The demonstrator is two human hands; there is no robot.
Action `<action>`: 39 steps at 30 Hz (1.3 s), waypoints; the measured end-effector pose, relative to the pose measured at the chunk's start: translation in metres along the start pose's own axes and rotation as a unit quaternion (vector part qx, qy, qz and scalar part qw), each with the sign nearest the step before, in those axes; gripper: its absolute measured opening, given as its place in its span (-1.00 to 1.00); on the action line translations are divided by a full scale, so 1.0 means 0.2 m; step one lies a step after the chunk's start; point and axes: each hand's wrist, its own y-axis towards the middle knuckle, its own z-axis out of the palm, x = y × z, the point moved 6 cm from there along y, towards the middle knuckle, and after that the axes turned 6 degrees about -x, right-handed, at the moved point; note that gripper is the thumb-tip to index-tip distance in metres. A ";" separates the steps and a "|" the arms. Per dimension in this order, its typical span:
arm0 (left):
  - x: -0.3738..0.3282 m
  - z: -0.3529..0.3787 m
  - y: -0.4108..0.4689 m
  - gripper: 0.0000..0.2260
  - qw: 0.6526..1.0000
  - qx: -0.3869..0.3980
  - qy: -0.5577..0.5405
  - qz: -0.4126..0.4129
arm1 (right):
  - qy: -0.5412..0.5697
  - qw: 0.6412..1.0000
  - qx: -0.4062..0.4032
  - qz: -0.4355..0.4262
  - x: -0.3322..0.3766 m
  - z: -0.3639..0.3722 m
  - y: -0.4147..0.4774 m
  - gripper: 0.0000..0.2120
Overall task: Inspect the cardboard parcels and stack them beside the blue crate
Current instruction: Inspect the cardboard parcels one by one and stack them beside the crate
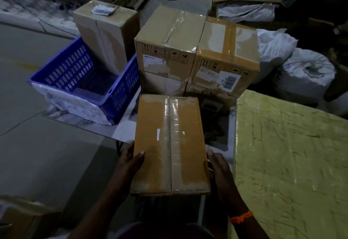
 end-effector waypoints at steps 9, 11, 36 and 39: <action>-0.07 -0.04 0.10 -0.48 0.995 -0.033 0.091 0.030 | -0.032 0.999 0.015 -0.017 0.05 0.02 0.15 -0.71; -0.13 -0.06 0.18 -0.37 0.989 -0.064 0.122 0.044 | -0.040 0.999 0.027 -0.021 0.09 0.04 0.24 -0.70; -0.55 0.21 0.17 -0.19 0.989 -0.114 -0.085 0.051 | 0.122 0.979 -0.029 -0.163 0.61 -0.04 0.11 -0.61; -0.56 0.25 0.15 -0.36 0.982 -0.122 -0.137 0.050 | 0.116 0.975 -0.051 -0.181 0.63 -0.11 0.11 -0.66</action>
